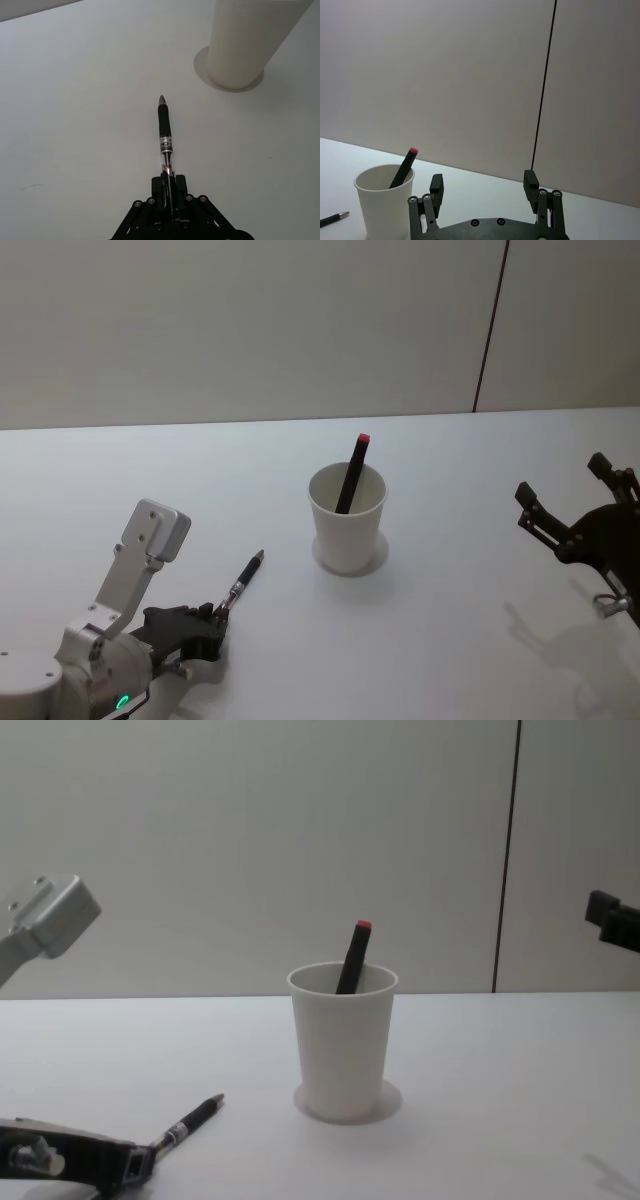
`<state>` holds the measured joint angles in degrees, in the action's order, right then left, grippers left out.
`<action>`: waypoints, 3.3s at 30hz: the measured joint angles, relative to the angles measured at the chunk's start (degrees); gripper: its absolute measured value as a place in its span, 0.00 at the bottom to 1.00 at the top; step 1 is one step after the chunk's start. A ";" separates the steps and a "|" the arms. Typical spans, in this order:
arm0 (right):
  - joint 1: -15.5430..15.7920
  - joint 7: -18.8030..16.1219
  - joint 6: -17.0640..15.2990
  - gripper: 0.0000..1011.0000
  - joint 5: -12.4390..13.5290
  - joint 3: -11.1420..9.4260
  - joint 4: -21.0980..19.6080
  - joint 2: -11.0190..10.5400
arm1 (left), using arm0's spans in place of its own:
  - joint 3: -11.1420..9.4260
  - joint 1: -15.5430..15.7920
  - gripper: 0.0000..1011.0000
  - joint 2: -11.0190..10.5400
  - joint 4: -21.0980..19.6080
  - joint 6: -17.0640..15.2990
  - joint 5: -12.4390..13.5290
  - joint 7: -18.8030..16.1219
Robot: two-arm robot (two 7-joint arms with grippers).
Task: Place the pen into the pen holder.
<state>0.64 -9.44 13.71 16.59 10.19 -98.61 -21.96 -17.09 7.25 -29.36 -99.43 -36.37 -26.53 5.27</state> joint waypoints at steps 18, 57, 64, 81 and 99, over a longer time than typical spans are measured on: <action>0.00 0.00 0.00 0.99 0.00 0.00 0.00 0.00 | 1.04 -1.05 0.17 -1.16 -1.73 5.25 0.23 0.05; 0.00 0.00 0.00 0.99 0.00 0.00 0.00 0.00 | 6.08 -6.72 0.17 -10.27 -5.71 27.47 -3.32 13.92; 0.00 0.00 0.00 0.99 0.00 0.00 0.00 0.00 | 6.24 -7.09 0.17 -10.72 -5.70 31.57 -4.45 18.17; 0.00 0.00 0.00 0.99 0.00 0.00 0.00 0.00 | 4.65 -4.65 0.17 -8.67 -4.77 34.98 -3.17 27.11; 0.00 0.00 0.00 0.99 0.00 0.00 0.00 0.00 | 1.43 0.43 0.17 -3.20 -2.03 34.24 0.58 32.20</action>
<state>0.64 -9.44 13.71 16.59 10.19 -98.61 -21.96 -15.66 7.68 -32.56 -101.45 -2.13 -25.95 37.47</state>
